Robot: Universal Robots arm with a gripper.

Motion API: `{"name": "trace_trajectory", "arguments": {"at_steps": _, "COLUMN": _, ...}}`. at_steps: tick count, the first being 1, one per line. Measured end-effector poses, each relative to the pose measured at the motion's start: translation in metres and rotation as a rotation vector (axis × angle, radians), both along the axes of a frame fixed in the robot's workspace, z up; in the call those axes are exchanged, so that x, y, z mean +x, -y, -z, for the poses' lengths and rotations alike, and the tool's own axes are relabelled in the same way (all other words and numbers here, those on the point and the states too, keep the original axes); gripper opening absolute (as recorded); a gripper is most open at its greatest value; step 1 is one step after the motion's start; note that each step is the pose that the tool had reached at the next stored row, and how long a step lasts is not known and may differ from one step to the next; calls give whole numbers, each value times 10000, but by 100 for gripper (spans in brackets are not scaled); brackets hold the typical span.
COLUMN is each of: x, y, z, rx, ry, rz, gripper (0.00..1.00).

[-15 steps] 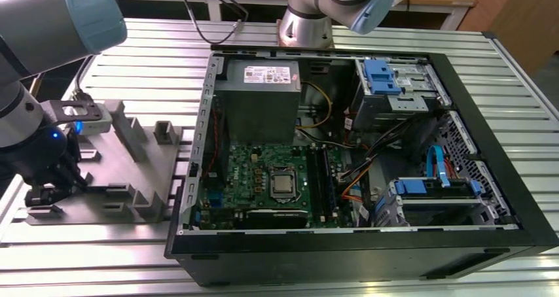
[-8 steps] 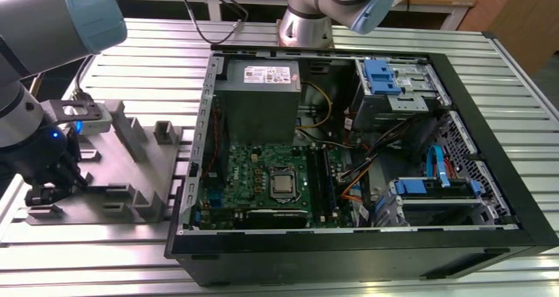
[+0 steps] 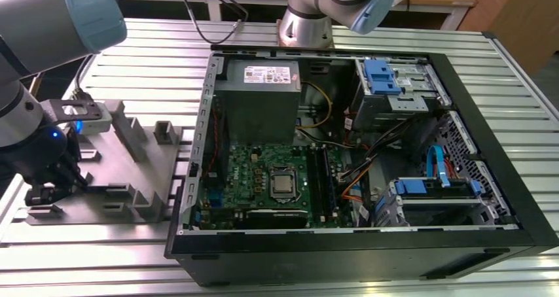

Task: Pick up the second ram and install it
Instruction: 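Pick up the second ram and move it above second insertion slot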

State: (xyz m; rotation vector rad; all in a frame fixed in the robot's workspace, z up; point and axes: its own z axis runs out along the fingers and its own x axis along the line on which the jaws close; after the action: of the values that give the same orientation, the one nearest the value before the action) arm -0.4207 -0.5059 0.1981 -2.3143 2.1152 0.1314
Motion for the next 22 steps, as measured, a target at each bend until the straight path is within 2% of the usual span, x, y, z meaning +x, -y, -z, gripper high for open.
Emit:
{"name": "trace_trajectory", "arguments": {"at_steps": 9, "x": 0, "y": -1, "z": 0, "rx": 0, "ry": 0, "rz": -1, "gripper": 16}}
{"name": "trace_trajectory", "arguments": {"at_steps": 11, "x": 0, "y": -2, "z": -1, "rx": -1, "ry": -1, "rz": -1, "gripper": 14}}
{"name": "trace_trajectory", "arguments": {"at_steps": 12, "x": 0, "y": -2, "z": -1, "rx": -1, "ry": -2, "rz": -1, "gripper": 9}}
{"name": "trace_trajectory", "arguments": {"at_steps": 20, "x": 0, "y": -3, "z": 0, "rx": 0, "ry": 0, "rz": 0, "gripper": 9}}
{"name": "trace_trajectory", "arguments": {"at_steps": 22, "x": 1, "y": -3, "z": 1, "rx": -1, "ry": -2, "rz": 124, "gripper": 9}}
